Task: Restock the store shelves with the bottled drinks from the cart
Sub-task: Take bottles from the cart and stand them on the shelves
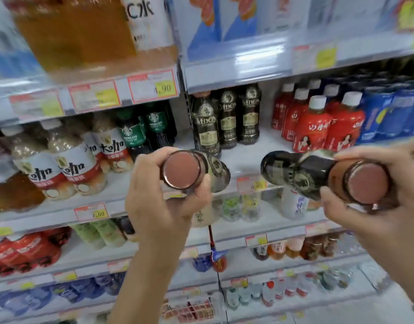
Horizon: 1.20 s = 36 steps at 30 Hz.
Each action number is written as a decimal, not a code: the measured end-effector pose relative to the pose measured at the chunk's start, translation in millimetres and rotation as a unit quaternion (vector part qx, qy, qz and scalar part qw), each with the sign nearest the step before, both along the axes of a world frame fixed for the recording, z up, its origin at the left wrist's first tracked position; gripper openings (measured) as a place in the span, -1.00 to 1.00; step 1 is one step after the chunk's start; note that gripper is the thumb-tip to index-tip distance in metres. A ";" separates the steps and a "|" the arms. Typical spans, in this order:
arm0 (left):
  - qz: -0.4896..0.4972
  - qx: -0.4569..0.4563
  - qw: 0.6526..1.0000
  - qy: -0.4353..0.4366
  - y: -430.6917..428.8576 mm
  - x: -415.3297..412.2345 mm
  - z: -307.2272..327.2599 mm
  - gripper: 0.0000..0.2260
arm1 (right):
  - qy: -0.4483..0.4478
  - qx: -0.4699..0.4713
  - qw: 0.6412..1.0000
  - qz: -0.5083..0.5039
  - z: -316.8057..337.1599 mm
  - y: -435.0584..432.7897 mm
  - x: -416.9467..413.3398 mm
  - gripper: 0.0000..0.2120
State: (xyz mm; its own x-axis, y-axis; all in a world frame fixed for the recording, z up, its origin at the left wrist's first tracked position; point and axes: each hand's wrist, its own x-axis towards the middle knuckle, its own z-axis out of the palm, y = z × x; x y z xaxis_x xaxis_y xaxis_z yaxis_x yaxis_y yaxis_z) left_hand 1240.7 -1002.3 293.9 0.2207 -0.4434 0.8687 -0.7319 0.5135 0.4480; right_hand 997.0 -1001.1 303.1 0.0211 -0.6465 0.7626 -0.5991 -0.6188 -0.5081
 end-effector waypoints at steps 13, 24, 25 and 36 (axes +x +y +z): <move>-0.054 0.090 0.994 0.023 -122.5 -54.4 15.6 -0.71 | 0.036 0.011 0.997 0.064 23.6 -137.8 -1.8 -0.64; -0.080 0.203 0.969 0.119 -181.5 -74.1 14.5 -0.52 | -0.185 0.155 0.951 0.194 17.2 -218.1 26.3 -0.59; -0.068 0.204 0.970 0.116 -181.9 -74.0 11.1 -0.47 | -0.186 0.164 0.949 0.197 13.5 -221.3 29.3 -0.53; 0.022 0.323 0.943 0.072 -156.3 -71.7 -47.9 -0.67 | -0.144 0.213 0.964 0.063 -49.0 -218.5 42.6 -0.24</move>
State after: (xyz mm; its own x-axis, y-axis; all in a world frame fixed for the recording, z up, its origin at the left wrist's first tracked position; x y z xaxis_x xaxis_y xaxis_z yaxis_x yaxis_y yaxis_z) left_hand 1169.0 -1158.6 246.0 0.3472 -0.8576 0.3793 -0.6535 0.0688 0.7538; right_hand 1039.7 -1219.6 254.2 -0.0531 -0.9084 0.4148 -0.3281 -0.3764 -0.8664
